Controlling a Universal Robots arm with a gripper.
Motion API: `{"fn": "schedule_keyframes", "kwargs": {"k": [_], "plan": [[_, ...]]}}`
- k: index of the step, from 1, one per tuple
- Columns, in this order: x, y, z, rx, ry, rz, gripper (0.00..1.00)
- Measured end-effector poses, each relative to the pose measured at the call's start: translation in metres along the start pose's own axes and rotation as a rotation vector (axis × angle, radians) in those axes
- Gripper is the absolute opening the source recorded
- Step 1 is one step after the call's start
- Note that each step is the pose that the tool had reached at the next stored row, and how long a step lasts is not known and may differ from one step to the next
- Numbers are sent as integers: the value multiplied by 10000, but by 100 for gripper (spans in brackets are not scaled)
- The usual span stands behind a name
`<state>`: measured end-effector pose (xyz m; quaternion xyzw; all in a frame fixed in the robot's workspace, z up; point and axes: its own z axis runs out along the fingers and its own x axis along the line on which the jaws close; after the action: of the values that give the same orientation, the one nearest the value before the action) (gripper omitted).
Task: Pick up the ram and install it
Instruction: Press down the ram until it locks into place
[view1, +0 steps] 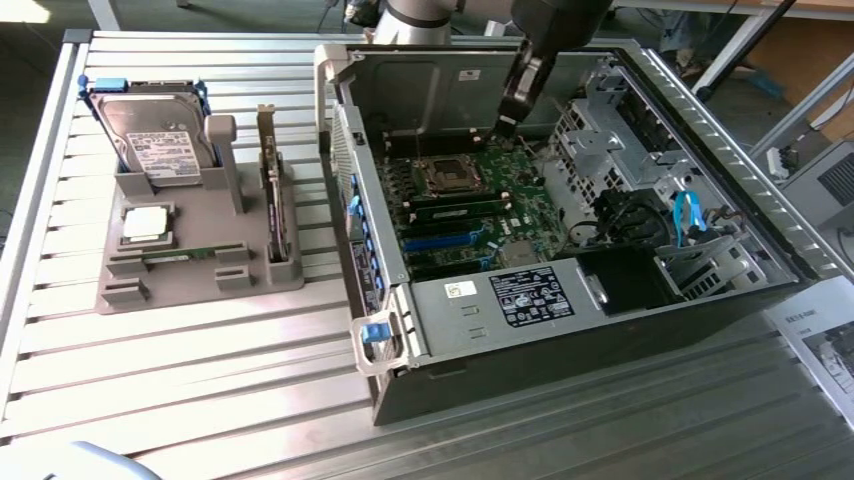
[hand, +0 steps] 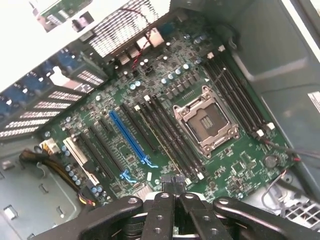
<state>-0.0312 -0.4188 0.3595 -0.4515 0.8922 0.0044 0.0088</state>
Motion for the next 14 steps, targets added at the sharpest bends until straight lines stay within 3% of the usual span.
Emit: {"fn": "schedule_keyframes", "kwargs": {"k": [14], "plan": [[0, 0, 7, 44, -1, 2229, 10]]}}
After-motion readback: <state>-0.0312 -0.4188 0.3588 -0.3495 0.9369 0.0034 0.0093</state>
